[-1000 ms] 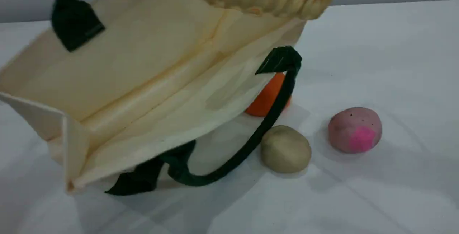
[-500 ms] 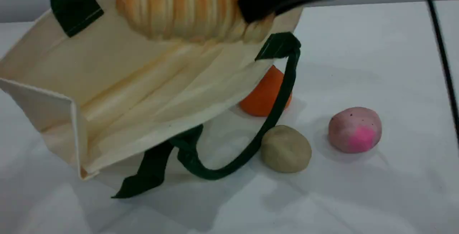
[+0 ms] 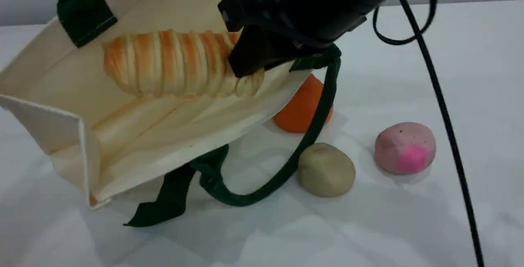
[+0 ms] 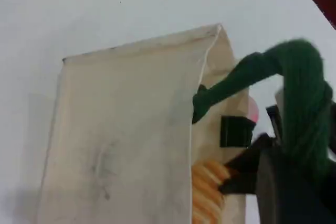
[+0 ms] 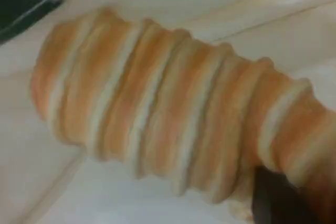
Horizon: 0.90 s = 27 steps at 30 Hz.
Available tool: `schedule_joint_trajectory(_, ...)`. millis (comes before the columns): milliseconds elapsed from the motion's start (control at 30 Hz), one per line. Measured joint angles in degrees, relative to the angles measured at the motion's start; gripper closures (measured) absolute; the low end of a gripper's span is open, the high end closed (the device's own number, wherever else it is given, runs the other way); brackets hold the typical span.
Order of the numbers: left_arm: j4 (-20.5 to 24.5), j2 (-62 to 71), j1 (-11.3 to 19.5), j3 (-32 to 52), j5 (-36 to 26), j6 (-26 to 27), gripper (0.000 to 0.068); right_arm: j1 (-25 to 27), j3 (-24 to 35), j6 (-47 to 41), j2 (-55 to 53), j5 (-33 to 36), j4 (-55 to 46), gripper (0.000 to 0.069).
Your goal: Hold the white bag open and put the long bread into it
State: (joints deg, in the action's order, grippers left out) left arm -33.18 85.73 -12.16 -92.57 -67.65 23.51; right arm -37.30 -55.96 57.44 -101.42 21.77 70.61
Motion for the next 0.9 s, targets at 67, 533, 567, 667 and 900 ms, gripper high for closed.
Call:
schedule_joint_trajectory(67,0.0,0.0,0.0,0.0,0.0,0.0,0.0594,0.0,-1.2,0.0,-1.3,-1.6,0.0,0.0613)
schedule_joint_trajectory(533,-0.1,0.0,0.0,0.0,-0.2,0.0,0.0594,0.0,-5.7,0.0,-5.7,-0.6,0.1,0.0615)
schedule_joint_trajectory(567,-0.1,0.0,0.0,0.0,-0.2,0.0,0.0594,0.0,-5.7,0.0,-5.7,-0.6,0.1,0.0613)
schedule_joint_trajectory(667,-0.1,-0.1,0.0,0.0,-0.2,0.0,0.0594,0.0,-5.7,0.4,-5.6,-0.6,0.0,0.058)
schedule_joint_trajectory(900,-0.2,-0.1,0.0,0.0,-0.5,0.0,0.0594,0.0,-5.7,5.0,-4.2,-0.7,0.0,0.0286)
